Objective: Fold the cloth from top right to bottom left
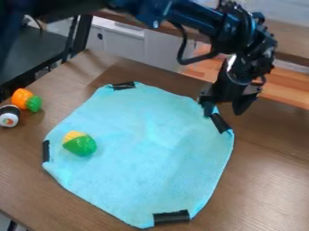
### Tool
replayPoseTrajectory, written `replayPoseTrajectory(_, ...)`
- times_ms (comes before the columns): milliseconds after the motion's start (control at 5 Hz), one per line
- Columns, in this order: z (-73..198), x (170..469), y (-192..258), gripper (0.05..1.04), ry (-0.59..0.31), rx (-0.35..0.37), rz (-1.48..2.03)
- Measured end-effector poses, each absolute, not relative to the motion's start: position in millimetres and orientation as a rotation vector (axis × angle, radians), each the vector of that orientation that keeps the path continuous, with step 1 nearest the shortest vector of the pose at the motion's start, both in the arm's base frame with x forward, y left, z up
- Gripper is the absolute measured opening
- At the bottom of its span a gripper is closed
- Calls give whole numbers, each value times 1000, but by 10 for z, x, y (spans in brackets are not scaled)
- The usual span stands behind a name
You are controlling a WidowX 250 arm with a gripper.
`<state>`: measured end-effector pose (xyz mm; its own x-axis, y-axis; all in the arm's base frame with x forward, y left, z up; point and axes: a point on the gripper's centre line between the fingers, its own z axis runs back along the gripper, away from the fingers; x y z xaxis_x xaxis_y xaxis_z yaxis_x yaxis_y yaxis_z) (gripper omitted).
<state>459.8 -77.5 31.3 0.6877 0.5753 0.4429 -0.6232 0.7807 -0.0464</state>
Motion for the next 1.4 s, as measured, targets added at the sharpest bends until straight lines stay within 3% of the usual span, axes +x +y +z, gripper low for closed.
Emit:
replayPoseTrajectory(600, 102, 4633, -759, 958, -490, 140, 690)
replayPoseTrajectory(1000, -5, 4574, -737, 344, -516, 133, 764)
replayPoseTrajectory(1200, -27, 4546, -729, 162, -514, 127, 775)
replayPoseTrajectory(1400, 4, 4481, -661, 72, -501, 97, 795)
